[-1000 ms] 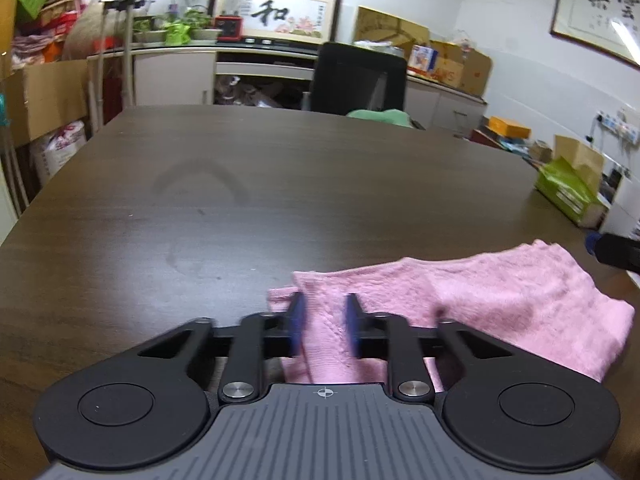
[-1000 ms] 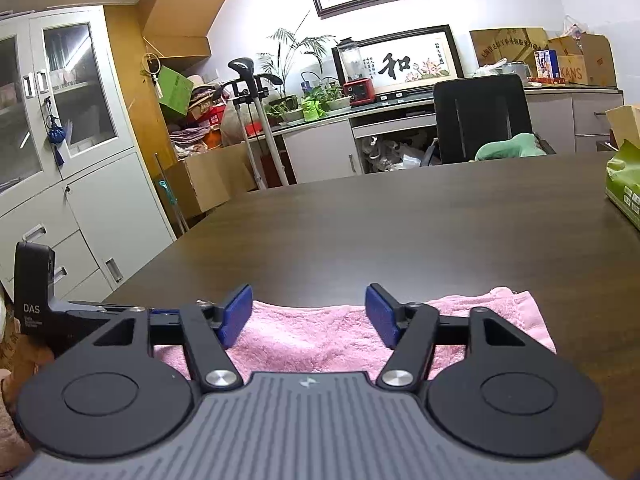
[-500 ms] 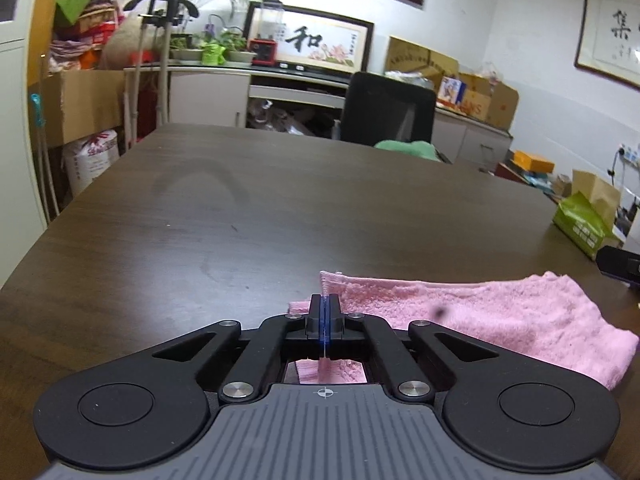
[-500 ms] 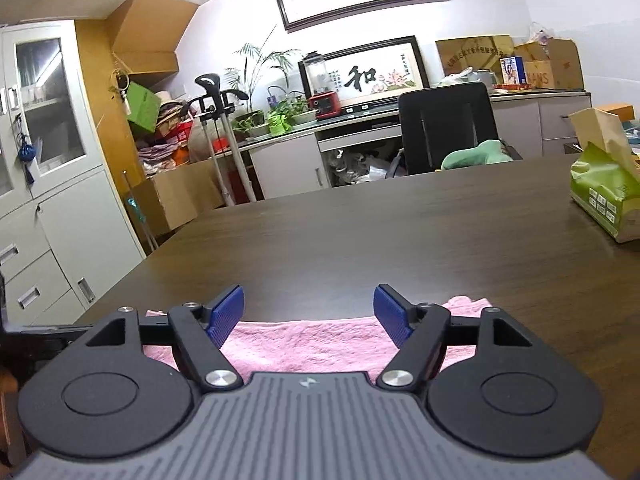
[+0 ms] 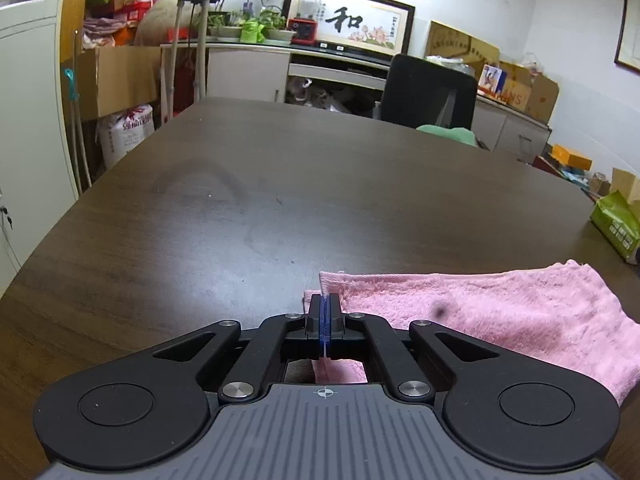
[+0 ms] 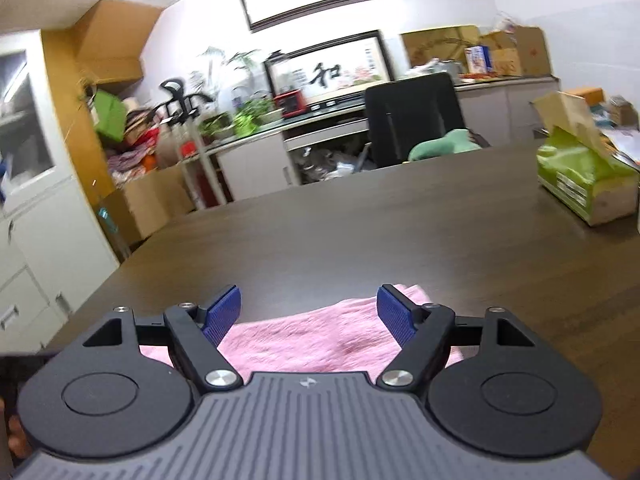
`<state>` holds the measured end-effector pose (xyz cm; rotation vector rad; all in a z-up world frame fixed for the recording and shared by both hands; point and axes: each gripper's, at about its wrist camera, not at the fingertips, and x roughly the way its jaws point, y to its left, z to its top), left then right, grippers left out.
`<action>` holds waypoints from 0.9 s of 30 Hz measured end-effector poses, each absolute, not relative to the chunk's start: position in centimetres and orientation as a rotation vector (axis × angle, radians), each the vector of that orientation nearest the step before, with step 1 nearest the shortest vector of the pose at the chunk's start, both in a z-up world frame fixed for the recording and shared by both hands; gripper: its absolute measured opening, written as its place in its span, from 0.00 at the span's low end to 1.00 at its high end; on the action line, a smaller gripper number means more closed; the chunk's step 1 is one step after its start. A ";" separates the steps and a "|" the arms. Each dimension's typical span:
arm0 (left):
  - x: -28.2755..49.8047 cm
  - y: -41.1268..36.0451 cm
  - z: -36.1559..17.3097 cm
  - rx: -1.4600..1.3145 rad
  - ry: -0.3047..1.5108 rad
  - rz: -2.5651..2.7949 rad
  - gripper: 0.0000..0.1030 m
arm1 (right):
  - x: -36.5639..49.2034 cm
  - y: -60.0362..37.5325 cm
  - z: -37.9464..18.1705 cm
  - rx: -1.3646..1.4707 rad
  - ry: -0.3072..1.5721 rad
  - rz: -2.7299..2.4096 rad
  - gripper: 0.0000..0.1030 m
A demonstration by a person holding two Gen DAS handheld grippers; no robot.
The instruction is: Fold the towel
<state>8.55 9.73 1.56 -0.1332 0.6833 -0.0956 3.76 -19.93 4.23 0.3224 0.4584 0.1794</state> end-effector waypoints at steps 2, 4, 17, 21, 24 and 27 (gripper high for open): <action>8.4 9.5 1.6 -0.116 0.682 -0.088 0.01 | 4.0 -21.2 4.1 0.367 0.457 0.165 0.75; 8.3 9.3 1.7 -0.087 0.674 -0.071 0.02 | 4.2 -22.4 3.9 0.408 0.461 0.165 0.75; 4.9 5.3 3.0 0.129 0.504 -0.131 0.07 | 8.4 -25.4 1.2 0.407 0.620 0.232 0.75; 5.4 4.6 2.2 0.149 0.550 -0.155 0.08 | 10.2 -25.9 0.6 0.382 0.651 0.238 0.69; 6.0 5.0 1.8 0.129 0.592 -0.149 0.09 | 10.9 -26.0 0.0 0.387 0.682 0.234 0.59; 6.5 5.3 1.6 0.123 0.607 -0.142 0.09 | 11.2 -25.9 -0.4 0.376 0.713 0.233 0.45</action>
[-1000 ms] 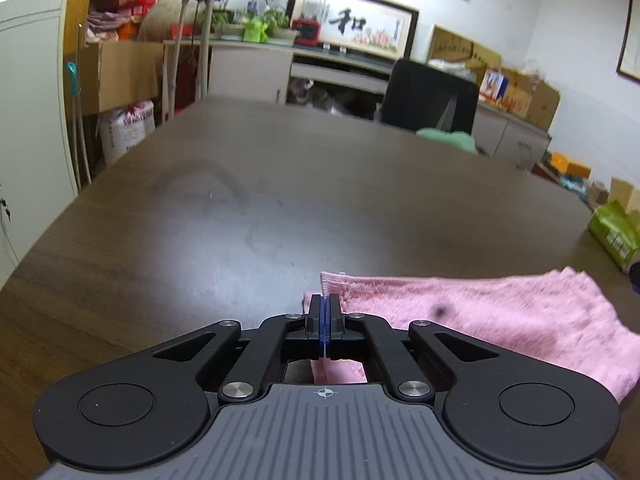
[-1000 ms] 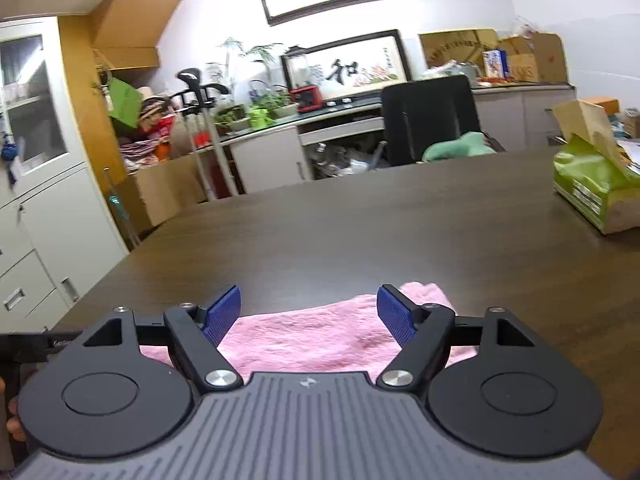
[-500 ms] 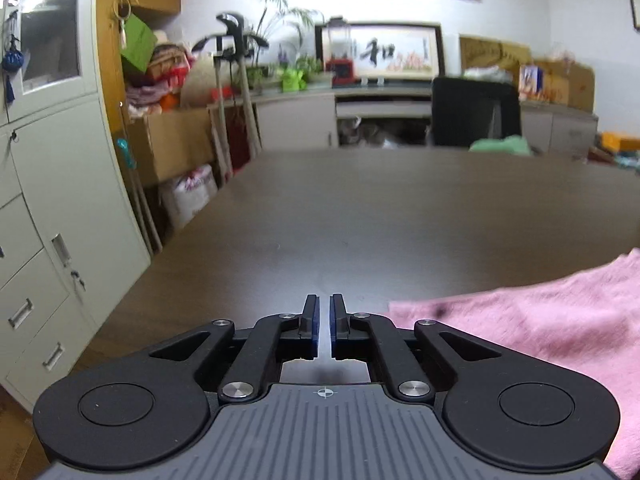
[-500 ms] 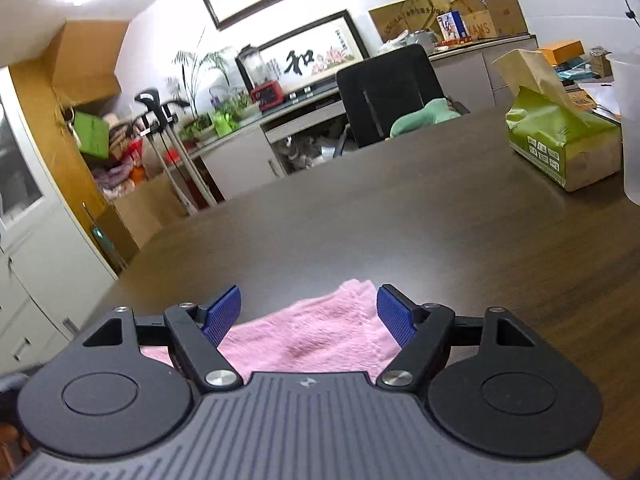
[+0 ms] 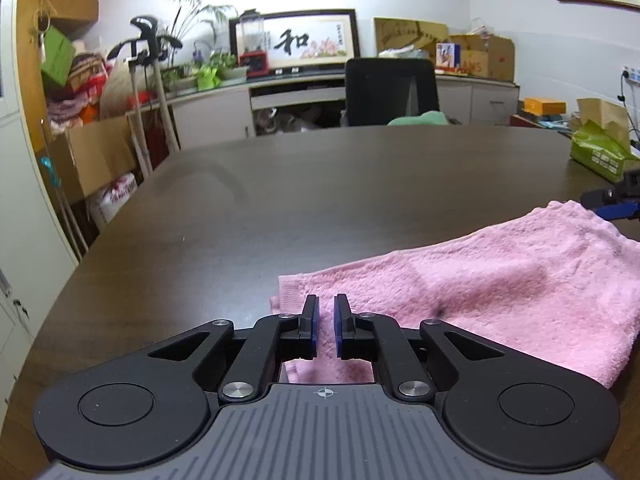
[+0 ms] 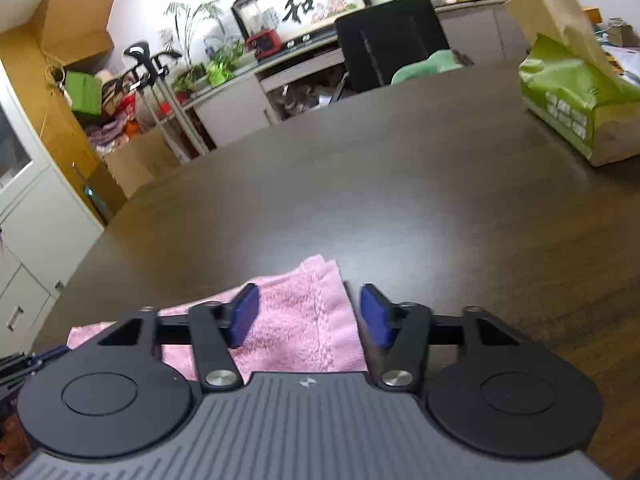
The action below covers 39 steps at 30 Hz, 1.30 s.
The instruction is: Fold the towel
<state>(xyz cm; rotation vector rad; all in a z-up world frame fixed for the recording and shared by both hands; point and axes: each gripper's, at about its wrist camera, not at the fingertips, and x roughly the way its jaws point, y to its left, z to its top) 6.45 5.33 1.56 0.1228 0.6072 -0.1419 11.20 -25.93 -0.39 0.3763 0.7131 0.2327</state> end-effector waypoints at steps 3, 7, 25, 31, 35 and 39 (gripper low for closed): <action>6.0 5.6 1.3 0.137 0.605 -0.137 0.10 | 11.0 -25.7 -0.3 0.359 0.713 0.219 0.24; 5.8 5.7 1.3 0.141 0.606 -0.129 0.12 | 10.4 -25.7 0.1 0.354 0.692 0.203 0.02; 5.9 4.9 1.4 0.225 0.599 -0.036 0.37 | 13.2 -25.1 -1.0 0.211 0.706 0.172 0.02; 6.1 4.7 1.5 0.241 0.597 -0.019 0.43 | 11.1 -26.1 0.3 0.273 0.669 0.183 0.09; 6.3 4.8 1.6 0.244 0.597 -0.010 0.51 | 8.5 -27.9 1.1 0.385 0.659 0.223 0.14; 6.5 4.7 1.7 0.257 0.595 -0.009 0.52 | 6.4 -29.4 1.2 0.399 0.675 0.251 0.24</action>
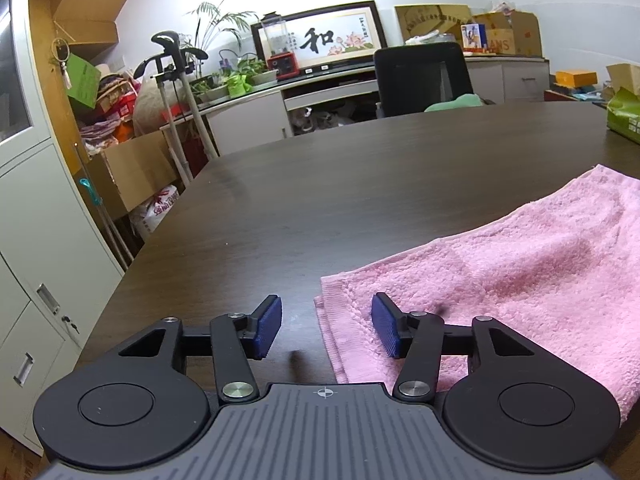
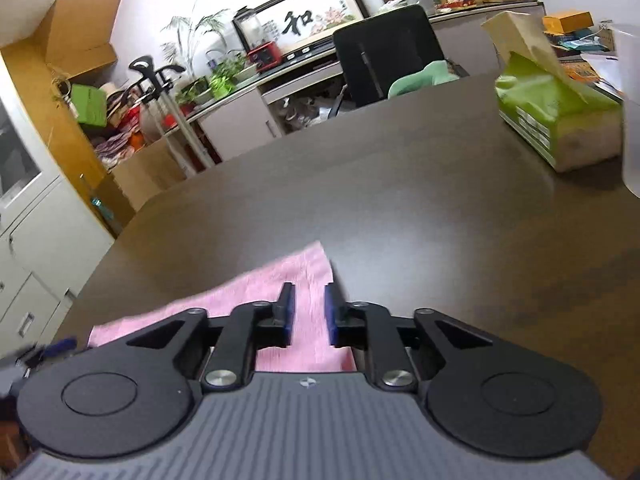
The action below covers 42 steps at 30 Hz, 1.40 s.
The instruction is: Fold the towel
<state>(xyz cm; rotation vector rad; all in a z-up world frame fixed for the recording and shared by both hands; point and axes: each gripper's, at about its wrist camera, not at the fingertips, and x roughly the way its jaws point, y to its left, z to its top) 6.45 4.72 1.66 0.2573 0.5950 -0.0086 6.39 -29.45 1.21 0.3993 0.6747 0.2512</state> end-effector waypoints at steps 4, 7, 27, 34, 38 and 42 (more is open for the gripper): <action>6.6 4.6 1.7 0.263 0.594 -0.010 0.52 | 5.7 -30.4 0.6 0.401 0.718 0.334 0.57; 6.7 4.8 1.6 0.258 0.595 -0.012 0.53 | 5.9 -30.6 0.6 0.363 0.708 0.401 0.63; 6.8 4.2 1.4 0.261 0.592 0.002 0.64 | 2.6 -33.8 2.2 0.472 0.822 0.528 0.73; 4.3 4.6 2.8 0.213 0.488 -0.069 0.63 | 2.8 -29.6 3.2 0.389 0.689 0.458 0.73; 2.3 4.2 2.8 0.214 0.457 -0.168 0.64 | 3.9 -27.2 1.7 0.399 0.798 0.531 0.73; 3.2 3.4 1.4 0.268 0.543 -0.150 0.64 | 2.9 -26.9 0.5 0.375 0.854 0.522 0.72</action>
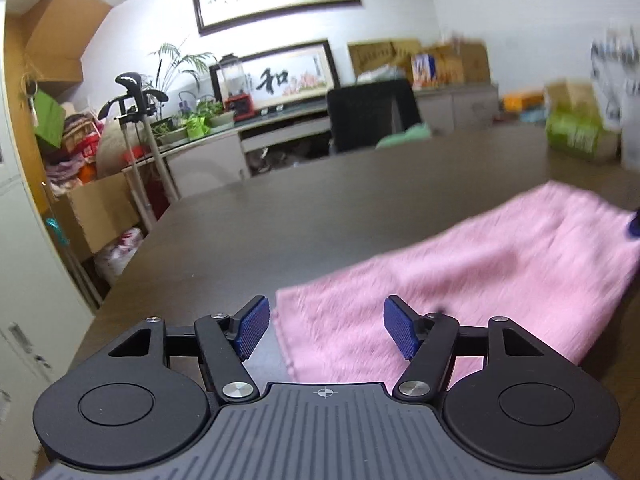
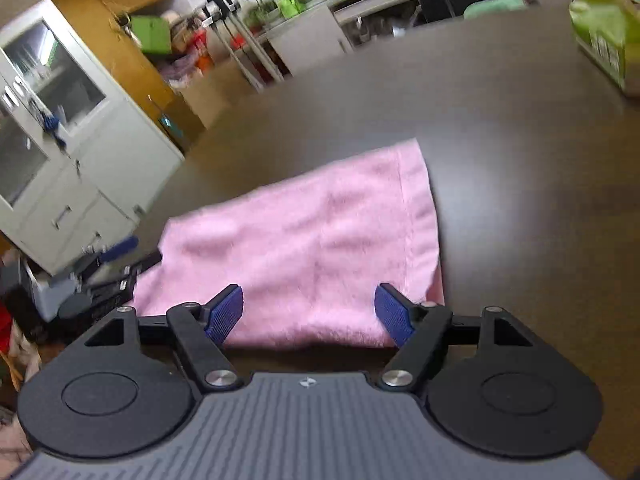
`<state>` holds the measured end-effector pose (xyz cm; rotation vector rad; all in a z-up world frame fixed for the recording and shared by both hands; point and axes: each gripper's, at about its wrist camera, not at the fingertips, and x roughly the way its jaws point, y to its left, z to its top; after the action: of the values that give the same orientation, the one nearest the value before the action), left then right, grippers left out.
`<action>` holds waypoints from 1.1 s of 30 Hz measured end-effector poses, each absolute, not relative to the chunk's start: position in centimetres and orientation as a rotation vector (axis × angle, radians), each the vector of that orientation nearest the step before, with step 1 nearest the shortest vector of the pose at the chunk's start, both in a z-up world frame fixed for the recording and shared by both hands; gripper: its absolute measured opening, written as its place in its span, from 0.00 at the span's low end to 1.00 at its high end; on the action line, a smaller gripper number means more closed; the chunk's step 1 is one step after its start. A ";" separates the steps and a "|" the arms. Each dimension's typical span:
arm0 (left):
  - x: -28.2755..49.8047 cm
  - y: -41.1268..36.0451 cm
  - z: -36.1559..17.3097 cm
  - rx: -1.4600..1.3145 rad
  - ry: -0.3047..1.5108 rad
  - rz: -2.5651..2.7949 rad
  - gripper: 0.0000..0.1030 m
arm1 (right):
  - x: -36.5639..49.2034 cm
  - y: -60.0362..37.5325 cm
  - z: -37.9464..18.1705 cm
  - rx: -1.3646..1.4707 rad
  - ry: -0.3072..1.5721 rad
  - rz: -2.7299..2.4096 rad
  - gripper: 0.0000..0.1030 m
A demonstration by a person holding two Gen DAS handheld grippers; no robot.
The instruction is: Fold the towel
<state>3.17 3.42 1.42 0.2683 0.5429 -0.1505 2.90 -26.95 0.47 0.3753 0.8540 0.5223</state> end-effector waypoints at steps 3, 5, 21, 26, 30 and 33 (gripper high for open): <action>4.1 4.2 1.1 0.223 0.594 -0.144 0.64 | 1.8 -27.0 0.6 0.363 0.872 0.508 0.72; 4.3 4.6 1.0 0.210 0.606 -0.144 0.65 | 1.5 -26.7 1.2 0.353 0.875 0.497 0.73; 4.7 4.7 1.2 0.254 0.599 -0.114 0.78 | 5.8 -29.3 1.0 0.502 0.807 0.251 0.68; 4.7 4.6 1.2 0.257 0.599 -0.109 0.79 | 6.7 -28.5 0.0 0.519 0.819 0.287 0.63; 4.8 4.8 1.3 0.250 0.605 -0.101 0.82 | 7.5 -28.0 -0.1 0.478 0.843 0.285 0.46; 4.9 5.1 1.3 0.231 0.617 -0.096 0.85 | 7.8 -28.0 -0.1 0.451 0.859 0.245 0.16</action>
<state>4.95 5.14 1.31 0.2308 0.6167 -0.0962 7.75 -27.97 -0.13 0.4507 0.8594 0.2455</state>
